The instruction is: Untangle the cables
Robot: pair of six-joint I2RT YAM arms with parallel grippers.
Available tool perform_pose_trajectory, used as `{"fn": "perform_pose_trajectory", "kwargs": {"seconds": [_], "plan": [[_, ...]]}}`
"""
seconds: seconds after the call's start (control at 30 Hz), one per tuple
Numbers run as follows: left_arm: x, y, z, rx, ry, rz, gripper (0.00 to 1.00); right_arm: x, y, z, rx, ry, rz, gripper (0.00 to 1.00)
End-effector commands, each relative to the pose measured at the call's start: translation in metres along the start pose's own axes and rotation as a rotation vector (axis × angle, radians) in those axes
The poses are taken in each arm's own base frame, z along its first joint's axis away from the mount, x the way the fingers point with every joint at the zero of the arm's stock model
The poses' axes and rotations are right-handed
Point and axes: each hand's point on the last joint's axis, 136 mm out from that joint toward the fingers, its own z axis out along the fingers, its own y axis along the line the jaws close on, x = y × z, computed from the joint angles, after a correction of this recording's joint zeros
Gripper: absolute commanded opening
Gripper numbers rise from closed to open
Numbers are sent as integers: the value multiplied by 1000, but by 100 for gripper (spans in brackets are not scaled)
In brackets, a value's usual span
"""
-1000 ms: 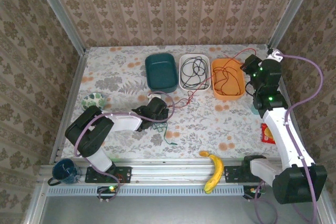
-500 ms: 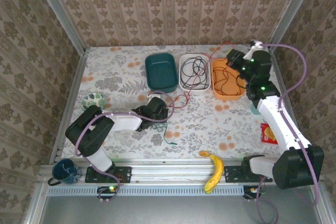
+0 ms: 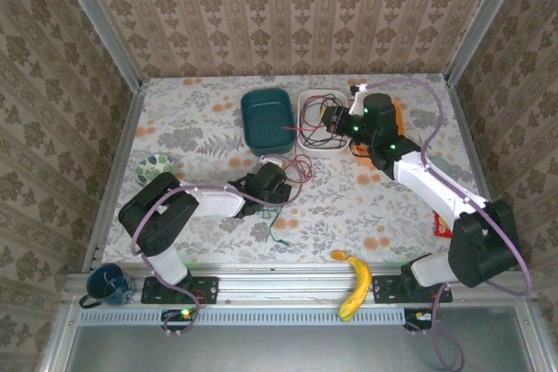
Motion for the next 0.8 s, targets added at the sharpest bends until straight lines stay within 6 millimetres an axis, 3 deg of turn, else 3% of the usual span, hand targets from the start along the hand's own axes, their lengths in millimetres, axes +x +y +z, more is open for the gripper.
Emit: {"fn": "perform_pose_trajectory", "kwargs": {"seconds": [0.0,0.1,0.2,0.27,0.33,0.43,0.53,0.77], "plan": [[2,-17,2,61,21,63,87,-11,44,3,-194,18,-4,0],[2,-17,2,58,23,64,86,-25,60,-3,-248,-16,0,0],[5,-15,4,47,32,60,84,-52,74,-18,-300,-86,23,0],[8,-14,6,39,39,63,70,-74,80,-33,-322,-148,37,0],[10,-12,8,27,48,61,49,-94,86,-52,-329,-215,45,0],[11,-9,10,17,51,55,24,-118,78,-77,-276,-316,38,0],[14,-1,11,-9,59,28,3,-138,57,-106,-163,-436,37,0],[22,22,12,-56,67,-65,0,-163,16,-162,65,-612,0,0]]}}
